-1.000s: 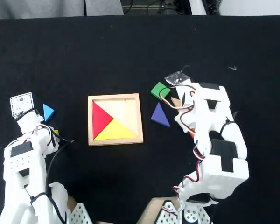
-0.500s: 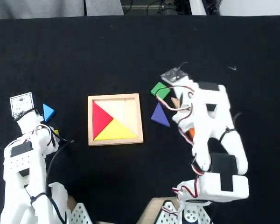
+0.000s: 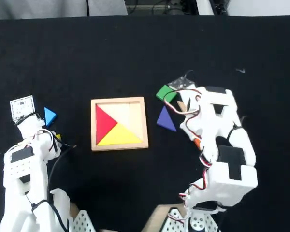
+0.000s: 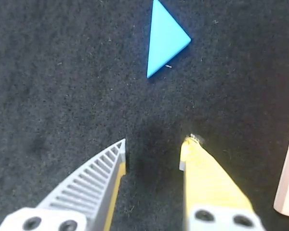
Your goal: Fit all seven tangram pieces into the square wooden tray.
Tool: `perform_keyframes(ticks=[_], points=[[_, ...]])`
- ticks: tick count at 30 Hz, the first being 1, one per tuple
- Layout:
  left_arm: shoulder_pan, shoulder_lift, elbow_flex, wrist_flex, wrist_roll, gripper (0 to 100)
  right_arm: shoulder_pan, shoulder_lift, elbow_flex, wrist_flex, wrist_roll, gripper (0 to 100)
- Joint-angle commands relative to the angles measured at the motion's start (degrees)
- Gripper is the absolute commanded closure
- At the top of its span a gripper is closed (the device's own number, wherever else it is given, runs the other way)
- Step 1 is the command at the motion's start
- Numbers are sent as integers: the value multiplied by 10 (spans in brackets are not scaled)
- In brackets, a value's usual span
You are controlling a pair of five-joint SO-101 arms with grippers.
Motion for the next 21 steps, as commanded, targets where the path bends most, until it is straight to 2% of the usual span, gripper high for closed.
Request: perform_keyframes(ticks=[1,8,13,18,21], points=[[6,-10,-3,-8,3,809,25,7,-15,-28,9,745],[6,-10,-3,-8,3,809,33,-7,-15,-25,6,745],[6,-10,-3,-8,3,809,7,-89,-2,18,10,745],[4,-10,-3,-8,3,809,-26,-122,38,43,65,745],[4,-10,-3,-8,3,809,-25,-105,44,41,69,745]])
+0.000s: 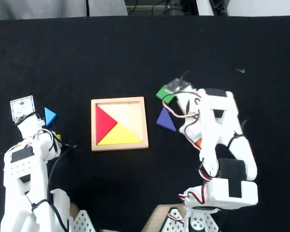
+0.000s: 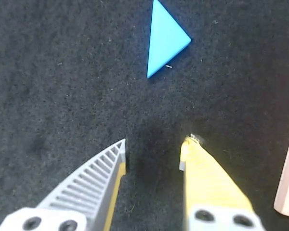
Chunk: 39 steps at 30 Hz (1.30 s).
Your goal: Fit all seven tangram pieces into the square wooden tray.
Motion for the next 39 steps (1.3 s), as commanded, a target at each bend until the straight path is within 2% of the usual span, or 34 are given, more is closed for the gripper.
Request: perform_keyframes(ticks=[1,14,17,27,30,33,37,39], points=[[4,-10,-3,-8,3,809,-8,-5,-2,4,12,745],[5,-10,-3,-8,3,809,26,109,-52,-30,20,747],[5,-10,-3,-8,3,809,40,111,-55,-40,20,776],[6,-10,-2,-8,3,809,36,-35,-42,23,1,776],[5,-10,-2,-8,3,809,18,-80,-10,40,30,744],[5,-10,-2,-8,3,809,-12,-106,38,31,80,809],[4,-10,-2,-8,3,809,-18,-100,49,-4,62,945],[4,-10,-2,-8,3,809,-16,-88,47,-15,60,934]])
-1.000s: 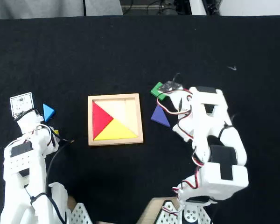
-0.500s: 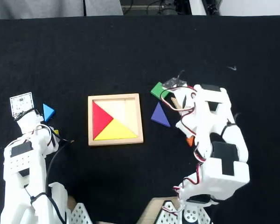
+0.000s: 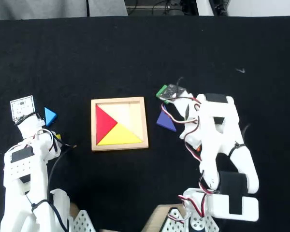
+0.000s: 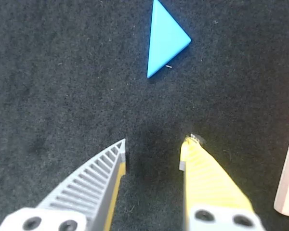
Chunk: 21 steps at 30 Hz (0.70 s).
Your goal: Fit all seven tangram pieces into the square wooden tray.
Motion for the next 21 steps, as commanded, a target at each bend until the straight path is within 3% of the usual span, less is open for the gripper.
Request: perform_keyframes(ticks=[1,6,21], points=[[5,-10,-2,-8,3,809,-4,-4,-7,-25,-9,914],[6,-10,-2,-8,3,809,-4,36,-34,-29,-9,816],[6,-10,-2,-8,3,809,15,63,-77,-17,-10,811]])
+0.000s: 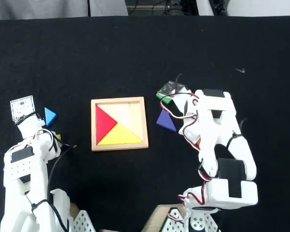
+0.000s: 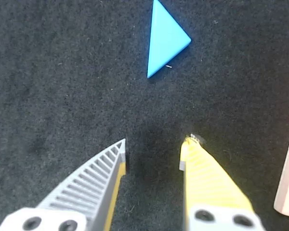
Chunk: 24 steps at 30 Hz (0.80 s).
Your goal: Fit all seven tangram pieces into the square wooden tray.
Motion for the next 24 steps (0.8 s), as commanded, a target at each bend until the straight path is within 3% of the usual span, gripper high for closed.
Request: perform_keyframes(ticks=[1,15,19,24], points=[[6,-10,-2,-8,3,809,18,-22,-31,7,-6,811],[6,-10,-2,-8,3,809,23,-19,-59,-1,-5,809],[6,-10,-2,-8,3,809,20,-18,-64,-1,-5,768],[6,-10,-2,-8,3,809,20,-3,-64,-1,-5,801]])
